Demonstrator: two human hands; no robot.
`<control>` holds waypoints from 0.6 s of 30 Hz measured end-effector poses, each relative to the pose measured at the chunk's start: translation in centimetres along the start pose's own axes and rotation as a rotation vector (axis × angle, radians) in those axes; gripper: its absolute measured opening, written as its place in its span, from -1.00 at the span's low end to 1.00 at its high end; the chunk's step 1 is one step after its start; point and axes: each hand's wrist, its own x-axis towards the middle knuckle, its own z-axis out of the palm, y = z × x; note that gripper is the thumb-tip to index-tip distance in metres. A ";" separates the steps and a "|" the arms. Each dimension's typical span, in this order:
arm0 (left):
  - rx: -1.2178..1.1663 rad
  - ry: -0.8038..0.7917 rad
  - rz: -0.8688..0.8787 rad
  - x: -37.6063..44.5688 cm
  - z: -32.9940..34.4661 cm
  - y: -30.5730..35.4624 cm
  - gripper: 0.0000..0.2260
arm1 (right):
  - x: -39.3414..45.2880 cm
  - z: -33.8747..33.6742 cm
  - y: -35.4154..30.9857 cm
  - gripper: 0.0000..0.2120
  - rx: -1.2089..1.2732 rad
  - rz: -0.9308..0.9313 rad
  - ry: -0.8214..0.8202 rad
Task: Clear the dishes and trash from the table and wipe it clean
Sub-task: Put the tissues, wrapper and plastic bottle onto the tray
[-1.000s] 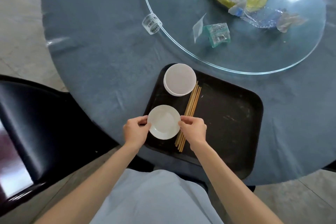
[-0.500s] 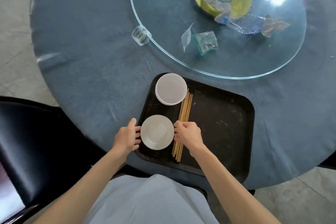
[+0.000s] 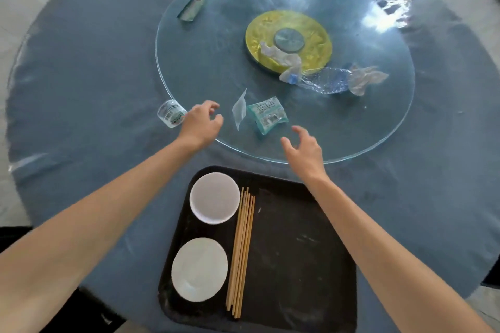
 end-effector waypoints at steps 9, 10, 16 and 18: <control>0.284 -0.190 -0.001 9.3 8.8 2.0 -0.41 | 10.9 3.9 -2.0 -0.16 -0.190 -0.091 -0.258; 0.307 -0.179 0.002 9.5 9.4 1.5 -0.48 | 11.3 4.5 -1.6 -0.18 -0.221 -0.096 -0.279; 0.232 -0.066 0.032 7.3 10.6 0.8 -0.77 | 9.6 5.3 1.1 -0.28 -0.198 -0.173 -0.144; 0.185 -0.065 0.077 5.2 10.7 1.3 -0.81 | 7.5 4.2 2.2 -0.27 -0.140 -0.202 -0.050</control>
